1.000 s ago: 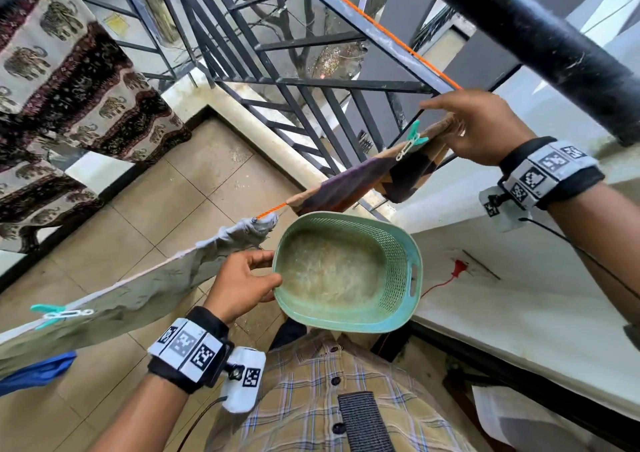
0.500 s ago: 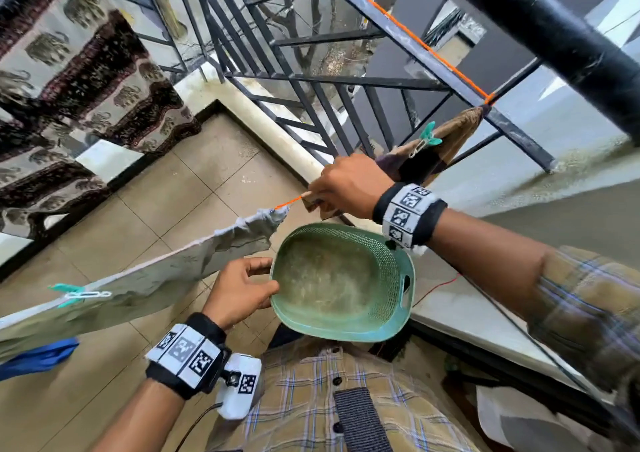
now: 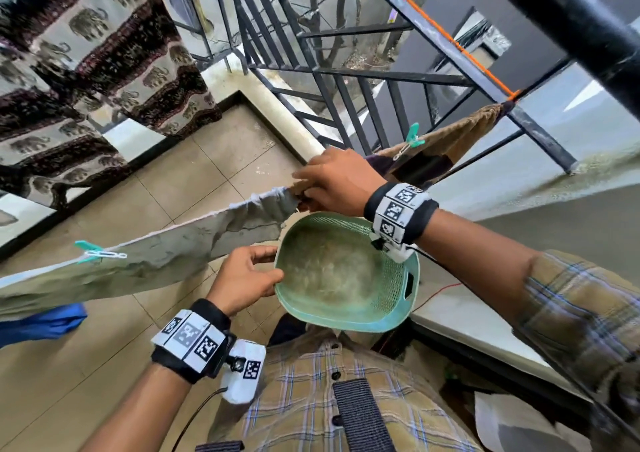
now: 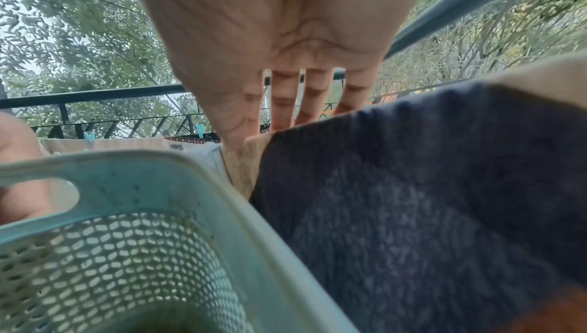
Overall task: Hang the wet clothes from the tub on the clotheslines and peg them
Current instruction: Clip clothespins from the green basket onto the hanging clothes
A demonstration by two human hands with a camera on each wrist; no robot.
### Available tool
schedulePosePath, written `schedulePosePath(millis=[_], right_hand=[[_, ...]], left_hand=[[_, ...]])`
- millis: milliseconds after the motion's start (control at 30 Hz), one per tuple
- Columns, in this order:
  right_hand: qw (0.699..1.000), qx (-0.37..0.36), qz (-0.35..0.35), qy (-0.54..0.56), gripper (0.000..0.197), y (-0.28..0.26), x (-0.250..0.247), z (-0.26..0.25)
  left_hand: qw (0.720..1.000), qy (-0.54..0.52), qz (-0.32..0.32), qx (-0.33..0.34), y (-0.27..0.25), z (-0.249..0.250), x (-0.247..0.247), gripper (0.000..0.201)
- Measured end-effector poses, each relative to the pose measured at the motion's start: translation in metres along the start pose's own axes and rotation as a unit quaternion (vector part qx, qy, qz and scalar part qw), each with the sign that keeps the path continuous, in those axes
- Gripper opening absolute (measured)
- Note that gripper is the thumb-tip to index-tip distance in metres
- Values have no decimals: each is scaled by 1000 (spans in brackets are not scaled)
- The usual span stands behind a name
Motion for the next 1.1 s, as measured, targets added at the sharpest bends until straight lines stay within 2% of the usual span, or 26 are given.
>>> schedulePosePath(millis=[100, 200, 367, 500, 600, 667, 733, 967, 1100], right_hand=[[999, 4, 38, 14, 36, -21, -20, 3], [997, 59, 35, 26, 23, -52, -38, 14], [987, 137, 73, 27, 21, -120, -39, 30], [971, 193, 117, 77, 28, -168, -28, 24], [971, 218, 38, 92, 53, -182, -3, 3], [974, 205, -22, 97, 68, -181, 22, -22], [974, 186, -53, 114, 68, -172, 44, -51], [976, 121, -106, 148, 30, -124, 91, -177], [975, 71, -139, 160, 21, -92, 115, -264]], left_hand=[[1000, 5, 7, 12, -7, 1, 4, 43], [1000, -4, 19, 16, -15, -3, 5, 39], [997, -45, 64, 19, -45, -18, -4, 34], [989, -92, 113, 10, -86, -43, -20, 33], [981, -117, 156, 4, -120, -70, -38, 31], [972, -135, 190, -8, -144, -94, -51, 29], [963, -154, 221, -21, -166, -120, -64, 28], [922, -223, 312, -52, -252, -212, -106, 30], [879, -305, 362, -63, -309, -287, -138, 27]])
Point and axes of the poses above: each hand's wrist, its own y-axis towards the middle knuckle, its own x-axis out of the palm, z = x × y, the point moved 5 cm from there along y, towards the middle knuckle
